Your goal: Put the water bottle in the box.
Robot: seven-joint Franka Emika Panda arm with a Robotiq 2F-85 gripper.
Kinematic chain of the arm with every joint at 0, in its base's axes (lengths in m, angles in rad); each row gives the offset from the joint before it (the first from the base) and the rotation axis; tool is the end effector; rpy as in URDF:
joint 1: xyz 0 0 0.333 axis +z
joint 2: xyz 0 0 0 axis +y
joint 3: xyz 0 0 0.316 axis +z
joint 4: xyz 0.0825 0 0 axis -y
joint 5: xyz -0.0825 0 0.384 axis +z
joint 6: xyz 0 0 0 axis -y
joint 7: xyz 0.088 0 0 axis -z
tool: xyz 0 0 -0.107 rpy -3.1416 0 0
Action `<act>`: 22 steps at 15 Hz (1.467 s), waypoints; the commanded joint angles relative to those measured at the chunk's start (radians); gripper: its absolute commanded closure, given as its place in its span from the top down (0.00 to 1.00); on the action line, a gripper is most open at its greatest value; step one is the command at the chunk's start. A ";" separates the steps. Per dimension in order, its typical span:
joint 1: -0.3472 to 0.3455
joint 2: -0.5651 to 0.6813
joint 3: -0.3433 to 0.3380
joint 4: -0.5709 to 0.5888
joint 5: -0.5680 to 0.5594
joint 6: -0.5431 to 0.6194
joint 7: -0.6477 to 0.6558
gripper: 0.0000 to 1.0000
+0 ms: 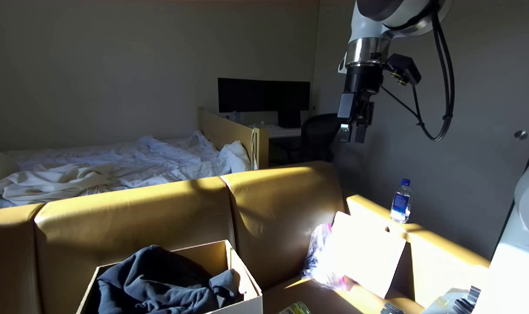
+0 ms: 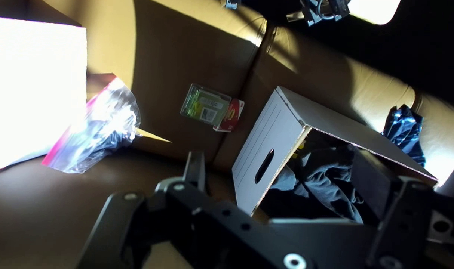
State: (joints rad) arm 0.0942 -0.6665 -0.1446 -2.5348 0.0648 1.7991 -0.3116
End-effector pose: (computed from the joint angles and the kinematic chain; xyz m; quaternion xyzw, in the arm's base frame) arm 0.3418 -0.0148 0.4842 -0.9868 -0.1381 0.0245 0.0809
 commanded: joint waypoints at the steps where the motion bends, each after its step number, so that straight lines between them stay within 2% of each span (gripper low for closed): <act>1: -0.024 0.098 -0.027 0.112 -0.027 0.000 -0.085 1.00; 6: -0.080 0.224 -0.113 0.307 -0.081 -0.064 -0.201 1.00; 9: -0.132 0.312 -0.169 0.434 -0.134 -0.043 -0.266 1.00; 11: -0.182 0.364 -0.211 0.491 -0.170 0.061 -0.276 1.00; 12: -0.208 0.388 -0.235 0.504 -0.186 0.148 -0.290 1.00; 18: -0.368 0.546 -0.353 0.506 -0.130 0.520 -0.210 1.00; 19: -0.392 0.573 -0.359 0.513 -0.132 0.548 -0.181 1.00; 20: -0.411 0.576 -0.350 0.535 -0.141 0.520 -0.126 1.00; 21: -0.407 0.548 -0.338 0.510 -0.143 0.505 -0.202 1.00; 22: -0.424 0.565 -0.340 0.516 -0.144 0.511 -0.179 1.00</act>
State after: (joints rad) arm -0.3023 -0.1046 -0.5116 -2.0231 -0.0849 2.3133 -0.4865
